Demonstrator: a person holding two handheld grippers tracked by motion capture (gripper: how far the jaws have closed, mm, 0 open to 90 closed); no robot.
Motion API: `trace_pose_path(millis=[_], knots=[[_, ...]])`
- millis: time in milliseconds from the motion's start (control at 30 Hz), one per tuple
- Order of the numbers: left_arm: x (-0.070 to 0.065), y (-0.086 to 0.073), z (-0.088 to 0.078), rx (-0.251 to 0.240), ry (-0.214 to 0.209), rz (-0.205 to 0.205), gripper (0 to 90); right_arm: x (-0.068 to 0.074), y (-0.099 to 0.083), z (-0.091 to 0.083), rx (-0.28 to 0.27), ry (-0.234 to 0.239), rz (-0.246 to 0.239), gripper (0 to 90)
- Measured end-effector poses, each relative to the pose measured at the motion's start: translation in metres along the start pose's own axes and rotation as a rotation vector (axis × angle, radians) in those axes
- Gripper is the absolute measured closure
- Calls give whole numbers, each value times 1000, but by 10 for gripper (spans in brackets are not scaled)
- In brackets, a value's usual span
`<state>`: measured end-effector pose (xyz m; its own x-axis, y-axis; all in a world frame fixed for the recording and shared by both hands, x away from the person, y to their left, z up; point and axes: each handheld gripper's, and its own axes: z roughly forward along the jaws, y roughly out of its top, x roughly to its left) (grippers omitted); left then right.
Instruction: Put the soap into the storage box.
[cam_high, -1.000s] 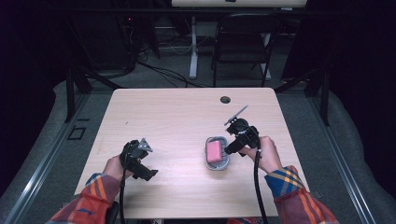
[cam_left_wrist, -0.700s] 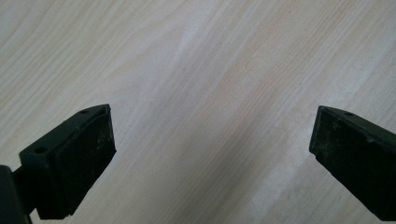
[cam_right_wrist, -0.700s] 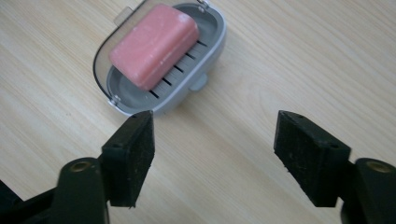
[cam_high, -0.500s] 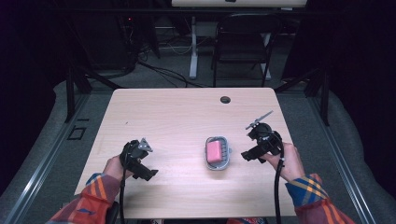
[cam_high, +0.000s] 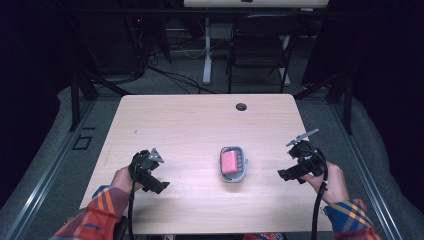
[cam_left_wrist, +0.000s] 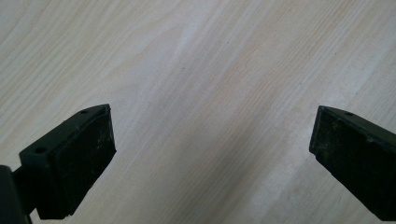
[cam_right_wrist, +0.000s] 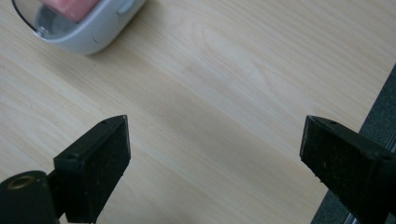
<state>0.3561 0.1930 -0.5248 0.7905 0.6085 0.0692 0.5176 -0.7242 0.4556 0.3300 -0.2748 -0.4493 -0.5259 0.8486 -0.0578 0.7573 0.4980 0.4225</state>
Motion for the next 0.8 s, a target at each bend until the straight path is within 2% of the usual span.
trace_pose_path(millis=[33,100,133,200,267,400,433,500,533,567,667,700,800], knots=[[0,0,0,1,1,1,1,-4,-7,2,13,-15,7,49],[1,0,0,0,2,-2,2,-5,-11,4,16,-15,14,38],[0,0,0,0,2,-3,1,-9,-19,6,41,-23,15,21],[0,0,0,0,-2,-4,1,-9,-22,8,42,-7,24,13],[0,0,1,3,-4,-2,1,-14,-33,13,79,-22,14,4],[0,0,1,4,0,-6,1,-15,-42,20,74,-8,35,0],[0,0,1,6,-4,-8,1,-16,-48,26,74,5,47,0],[0,0,2,8,-4,-7,2,-17,-50,28,78,-1,47,0],[0,0,2,9,-3,-6,1,-17,-53,32,80,15,59,0],[0,0,2,8,-3,-6,1,-17,-55,37,105,5,45,0],[1,0,2,10,-4,-5,1,-17,-57,40,115,7,45,0],[1,1,2,10,-5,-4,2,-18,-57,44,133,11,32,0],[1,1,2,10,-6,-6,1,-17,-58,47,122,-2,46,0]])
